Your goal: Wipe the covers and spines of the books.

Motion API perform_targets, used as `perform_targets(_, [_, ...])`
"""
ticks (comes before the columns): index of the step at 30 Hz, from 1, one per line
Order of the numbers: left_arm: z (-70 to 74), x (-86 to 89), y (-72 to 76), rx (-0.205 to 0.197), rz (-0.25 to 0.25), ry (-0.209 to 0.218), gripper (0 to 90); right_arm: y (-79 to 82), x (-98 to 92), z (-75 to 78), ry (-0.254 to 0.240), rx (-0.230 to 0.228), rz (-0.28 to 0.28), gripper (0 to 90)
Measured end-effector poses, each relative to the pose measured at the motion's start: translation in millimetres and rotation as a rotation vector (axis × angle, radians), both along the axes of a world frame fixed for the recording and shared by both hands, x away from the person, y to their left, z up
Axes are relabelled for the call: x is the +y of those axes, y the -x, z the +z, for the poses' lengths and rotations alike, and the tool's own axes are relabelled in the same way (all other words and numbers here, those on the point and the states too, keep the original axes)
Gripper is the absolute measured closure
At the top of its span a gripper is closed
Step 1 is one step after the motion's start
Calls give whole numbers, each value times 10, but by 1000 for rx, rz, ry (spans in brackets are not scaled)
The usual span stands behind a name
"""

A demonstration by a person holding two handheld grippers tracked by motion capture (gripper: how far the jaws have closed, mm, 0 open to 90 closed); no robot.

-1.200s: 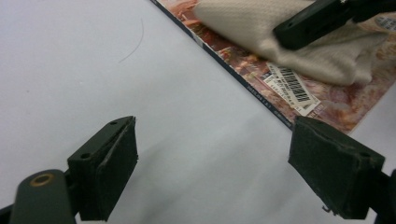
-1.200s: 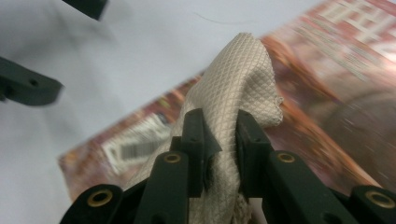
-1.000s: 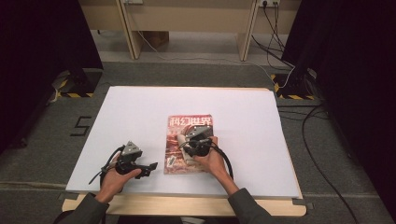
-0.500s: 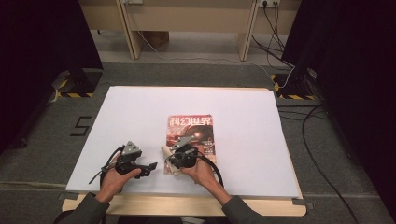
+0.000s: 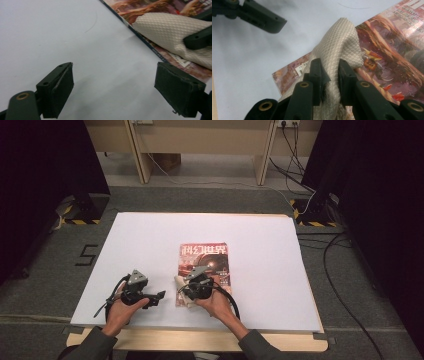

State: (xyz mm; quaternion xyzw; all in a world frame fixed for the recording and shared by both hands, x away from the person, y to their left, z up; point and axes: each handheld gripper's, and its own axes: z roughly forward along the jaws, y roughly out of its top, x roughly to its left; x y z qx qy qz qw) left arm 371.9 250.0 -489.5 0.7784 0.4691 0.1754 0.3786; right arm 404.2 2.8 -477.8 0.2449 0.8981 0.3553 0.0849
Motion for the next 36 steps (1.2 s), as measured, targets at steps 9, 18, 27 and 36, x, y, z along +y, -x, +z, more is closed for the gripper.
perform_targets(9, [14, 76, -26, -10, 62, 7, 149, 184, 224, -14, -21, 12, 84, 765])
perform_targets(18, [17, 93, -16, -15, 74, 12, 150, 174, 150, -12, -26, 32, 70, 764])
perform_targets(27, [19, 80, -25, -15, 67, 11, 150, 36, -203, -2, -12, 13, -30, 764])
perform_targets(36, [9, 50, -19, -5, 49, 13, 150, 62, -196, -8, -20, 21, -29, 765])
